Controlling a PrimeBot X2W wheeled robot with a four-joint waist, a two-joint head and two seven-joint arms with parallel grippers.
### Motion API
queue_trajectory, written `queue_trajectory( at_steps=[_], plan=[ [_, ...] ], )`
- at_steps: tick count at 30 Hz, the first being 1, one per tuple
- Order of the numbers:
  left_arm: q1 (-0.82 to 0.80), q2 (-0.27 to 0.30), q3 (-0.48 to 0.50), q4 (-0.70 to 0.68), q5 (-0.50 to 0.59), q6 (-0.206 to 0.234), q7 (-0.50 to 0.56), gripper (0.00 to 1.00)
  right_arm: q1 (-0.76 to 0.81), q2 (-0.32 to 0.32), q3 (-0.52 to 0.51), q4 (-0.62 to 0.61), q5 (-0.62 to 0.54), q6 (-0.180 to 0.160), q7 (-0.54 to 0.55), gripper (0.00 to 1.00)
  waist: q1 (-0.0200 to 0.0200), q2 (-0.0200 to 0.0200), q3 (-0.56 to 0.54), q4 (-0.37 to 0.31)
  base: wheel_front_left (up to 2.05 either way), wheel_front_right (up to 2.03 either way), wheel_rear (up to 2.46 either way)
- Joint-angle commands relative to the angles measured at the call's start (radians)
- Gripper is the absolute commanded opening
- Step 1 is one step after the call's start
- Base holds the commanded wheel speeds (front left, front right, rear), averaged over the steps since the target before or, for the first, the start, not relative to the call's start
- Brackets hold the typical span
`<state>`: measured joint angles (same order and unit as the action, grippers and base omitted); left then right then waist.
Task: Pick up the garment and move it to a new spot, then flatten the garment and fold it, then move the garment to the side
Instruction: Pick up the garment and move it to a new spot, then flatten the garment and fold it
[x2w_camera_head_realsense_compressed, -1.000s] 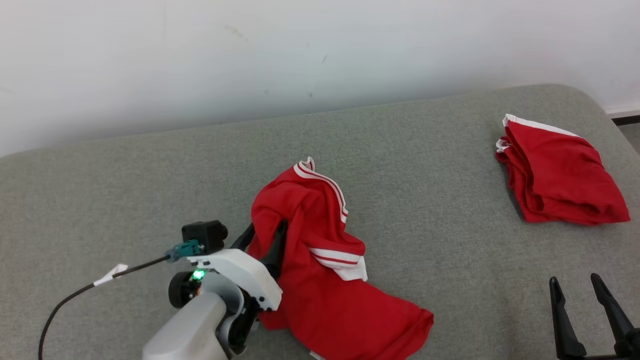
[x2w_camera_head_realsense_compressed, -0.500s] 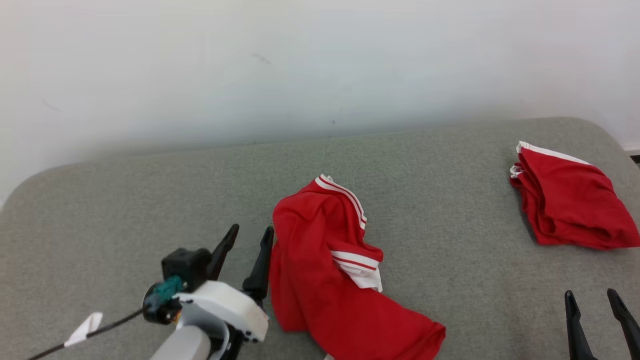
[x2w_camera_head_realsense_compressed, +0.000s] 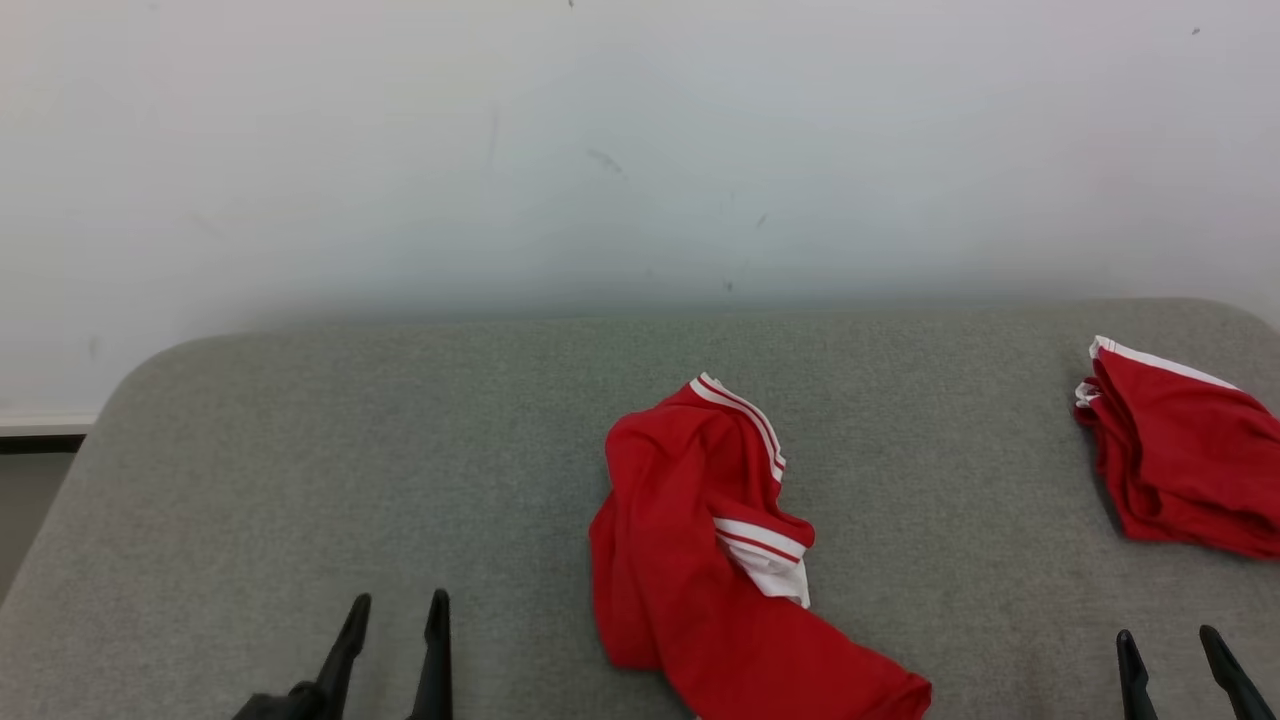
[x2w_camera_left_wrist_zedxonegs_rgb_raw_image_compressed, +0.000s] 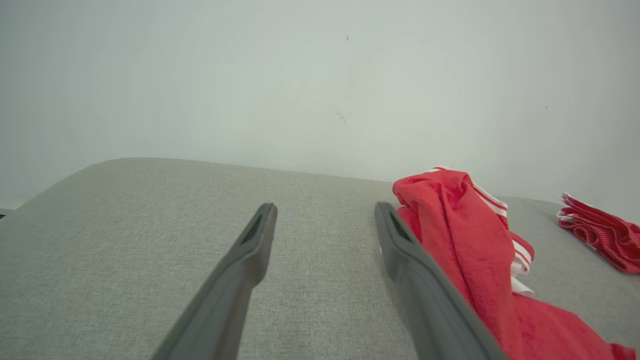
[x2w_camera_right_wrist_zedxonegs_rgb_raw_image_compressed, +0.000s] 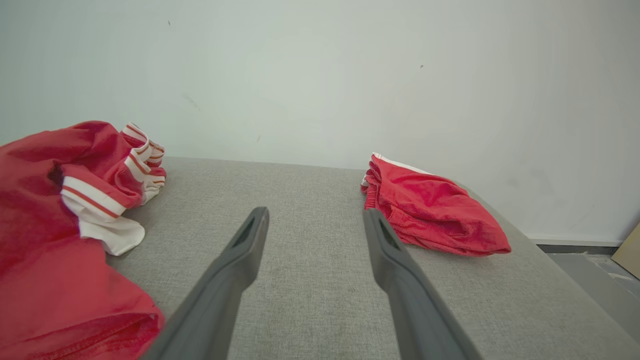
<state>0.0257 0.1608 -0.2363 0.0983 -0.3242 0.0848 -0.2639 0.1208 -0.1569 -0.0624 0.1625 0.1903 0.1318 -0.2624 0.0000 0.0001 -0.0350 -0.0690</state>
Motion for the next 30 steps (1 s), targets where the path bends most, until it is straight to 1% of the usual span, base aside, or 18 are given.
queue_trajectory(
  at_steps=[1, 4, 7, 12, 17, 24, 30],
  plan=[
    [0.036, -0.017, 0.028, -0.015, 0.023, -0.008, 0.0, 1.0, 0.013, -0.001, 0.003, 0.009, 0.001, -0.002, -0.003, 1.0, 0.0, -0.0001, -0.009, 0.013, 0.0, 0.0, 0.0],
    [0.096, -0.047, 0.08, -0.028, 0.056, -0.026, 0.0, 1.0, 0.024, 0.007, 0.004, 0.025, 0.002, -0.002, -0.003, 1.0, 0.0, -0.0001, -0.017, 0.027, 0.0, 0.0, 0.0],
    [0.135, -0.071, 0.122, -0.024, 0.081, -0.056, 0.0, 1.0, 0.029, 0.01, 0.007, 0.046, 0.003, -0.002, -0.003, 1.0, 0.0, -0.0001, -0.024, 0.04, 0.0, 0.0, 0.0],
    [0.18, -0.094, 0.168, -0.022, 0.116, -0.093, 0.0, 1.0, 0.031, 0.017, 0.009, 0.063, 0.008, -0.002, -0.003, 1.0, 0.0, -0.0001, -0.032, 0.051, 0.0, 0.0, 0.0],
    [0.19, -0.104, 0.197, -0.017, 0.133, -0.119, 0.0, 1.0, 0.028, 0.02, 0.021, 0.069, 0.011, -0.002, -0.003, 1.0, 0.0, -0.0001, -0.033, 0.058, 0.0, 0.0, 0.0],
    [0.185, -0.108, 0.214, -0.009, 0.141, -0.138, 0.0, 1.0, 0.025, 0.02, 0.026, 0.07, 0.016, -0.002, -0.003, 1.0, 0.0, -0.0001, -0.03, 0.062, 0.0, 0.0, 0.0],
    [0.184, -0.109, 0.208, -0.008, 0.121, -0.133, 0.0, 1.0, 0.025, 0.017, 0.03, 0.073, 0.017, -0.002, -0.003, 1.0, 0.0, -0.0001, -0.026, 0.06, 0.0, 0.0, 0.0]
  ],
)
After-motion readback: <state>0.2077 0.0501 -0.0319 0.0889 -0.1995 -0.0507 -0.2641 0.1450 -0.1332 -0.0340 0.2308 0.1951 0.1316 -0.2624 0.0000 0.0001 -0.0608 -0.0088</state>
